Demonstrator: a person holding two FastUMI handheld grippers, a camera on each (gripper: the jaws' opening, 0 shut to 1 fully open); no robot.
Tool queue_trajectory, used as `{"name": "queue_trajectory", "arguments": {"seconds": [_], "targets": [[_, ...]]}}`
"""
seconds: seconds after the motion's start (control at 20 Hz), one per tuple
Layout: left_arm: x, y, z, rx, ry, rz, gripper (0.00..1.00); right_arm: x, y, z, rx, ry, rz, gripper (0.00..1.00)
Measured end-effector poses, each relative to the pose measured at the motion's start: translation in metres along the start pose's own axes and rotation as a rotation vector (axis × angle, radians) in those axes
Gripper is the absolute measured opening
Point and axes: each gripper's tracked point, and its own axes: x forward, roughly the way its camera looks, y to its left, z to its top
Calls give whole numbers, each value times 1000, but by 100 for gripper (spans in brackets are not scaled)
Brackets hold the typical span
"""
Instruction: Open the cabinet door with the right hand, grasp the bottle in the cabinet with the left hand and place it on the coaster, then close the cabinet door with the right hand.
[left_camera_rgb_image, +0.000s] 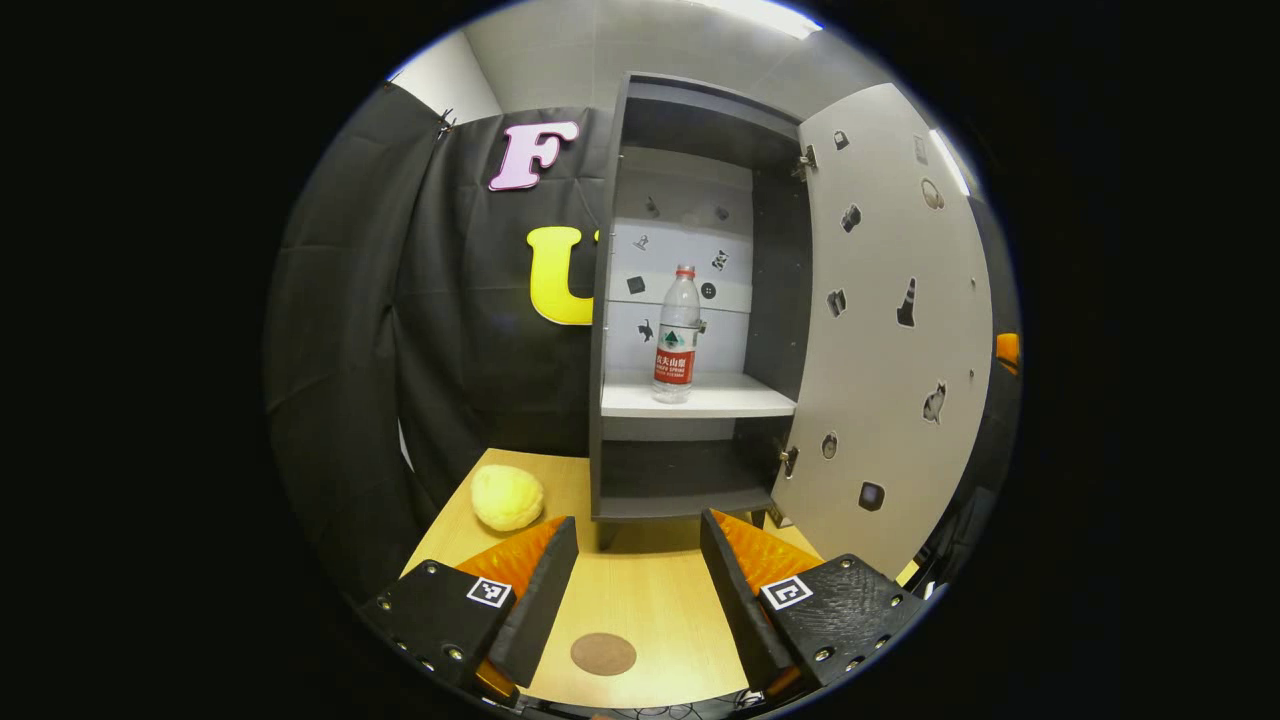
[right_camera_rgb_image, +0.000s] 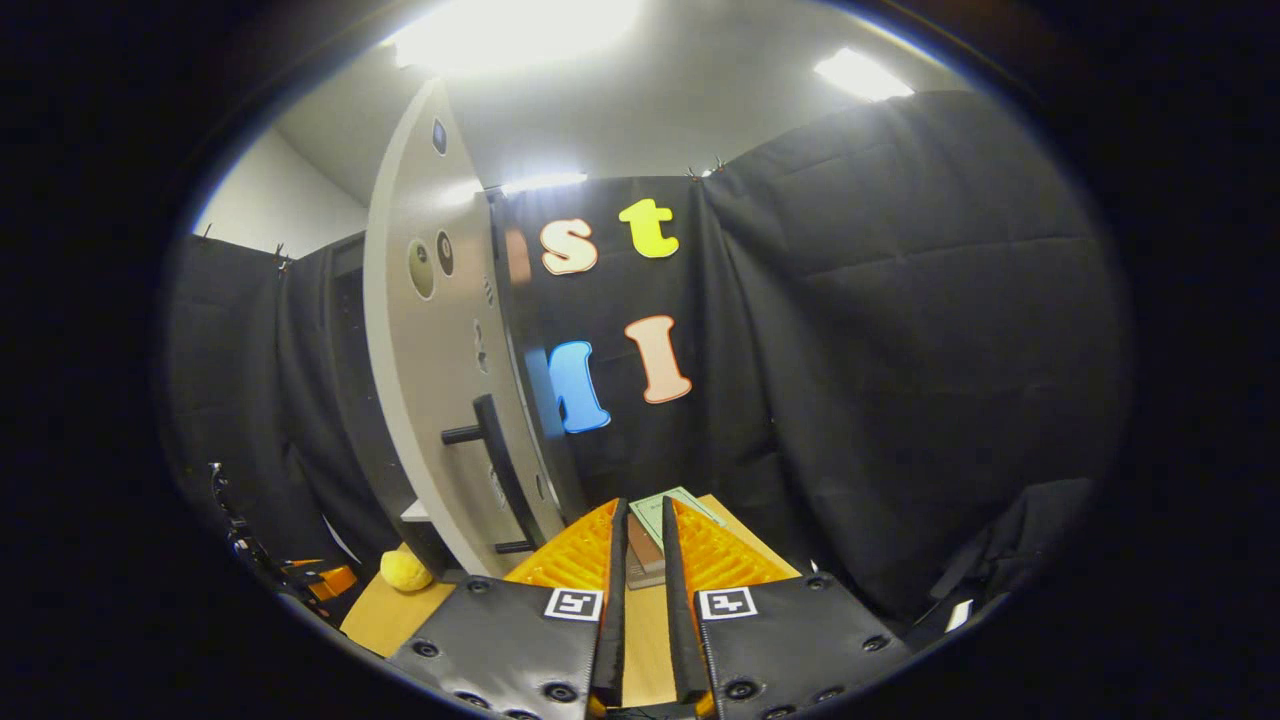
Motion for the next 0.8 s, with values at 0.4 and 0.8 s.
{"name": "queue_trajectory", "arguments": {"seconds": [0.4,0.8], "targets": [[43,-5,60,4,-62,-13,72,46,-22,5,-48,11,-47,97],[127,-4,137,-33,-161,50,74,108,-39,6,-50,11,-34,98]]}}
